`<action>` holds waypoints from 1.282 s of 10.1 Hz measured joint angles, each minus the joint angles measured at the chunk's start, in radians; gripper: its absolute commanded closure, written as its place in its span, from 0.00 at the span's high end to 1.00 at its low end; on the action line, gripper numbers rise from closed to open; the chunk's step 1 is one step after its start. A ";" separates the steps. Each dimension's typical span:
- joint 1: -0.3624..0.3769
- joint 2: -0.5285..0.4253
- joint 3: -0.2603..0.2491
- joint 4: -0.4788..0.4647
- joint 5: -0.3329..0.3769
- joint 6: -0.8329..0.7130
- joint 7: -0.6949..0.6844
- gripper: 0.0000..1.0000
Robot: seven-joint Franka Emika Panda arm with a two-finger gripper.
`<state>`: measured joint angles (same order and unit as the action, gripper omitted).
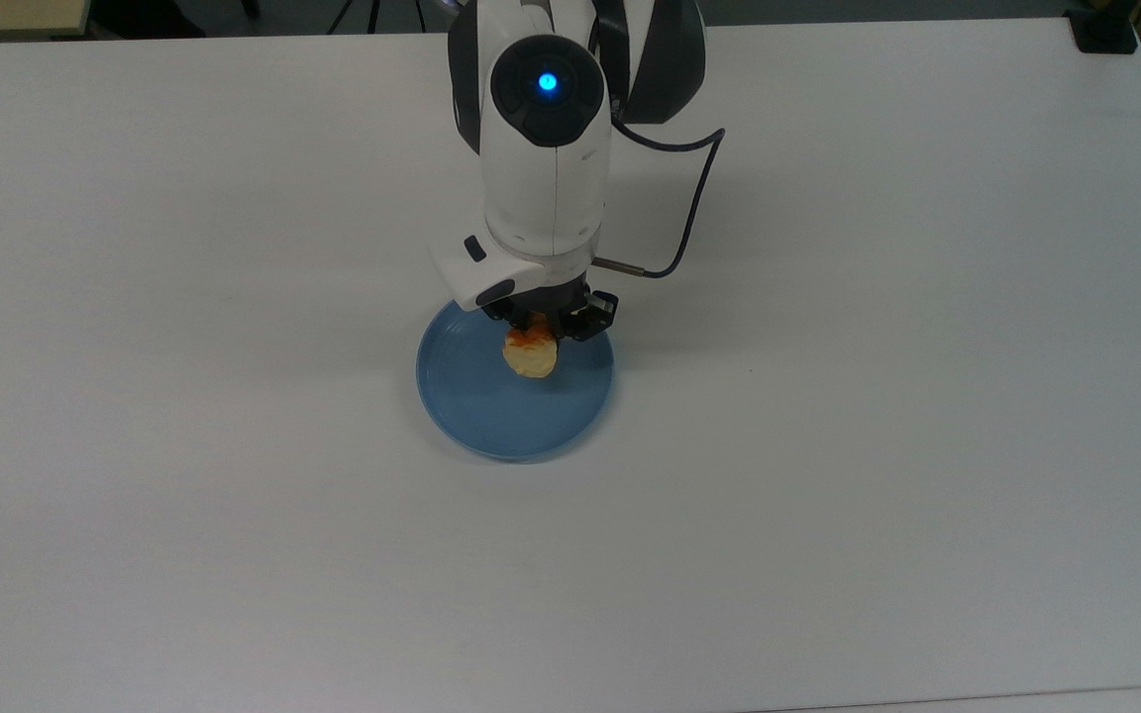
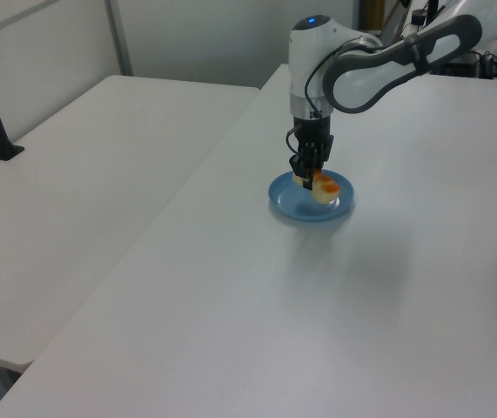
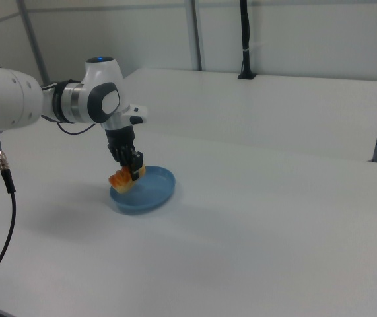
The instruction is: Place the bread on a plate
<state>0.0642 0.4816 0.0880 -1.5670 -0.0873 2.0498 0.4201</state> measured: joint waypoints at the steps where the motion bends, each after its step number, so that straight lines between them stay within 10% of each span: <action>1: 0.000 0.020 0.000 0.004 0.000 0.046 0.012 1.00; 6: 0.000 0.031 -0.001 0.041 -0.034 0.083 0.038 1.00; 13: -0.034 -0.287 -0.001 -0.021 -0.034 -0.239 -0.124 1.00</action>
<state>0.0300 0.1949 0.0871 -1.5877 -0.1208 1.8104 0.2961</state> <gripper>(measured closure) 0.000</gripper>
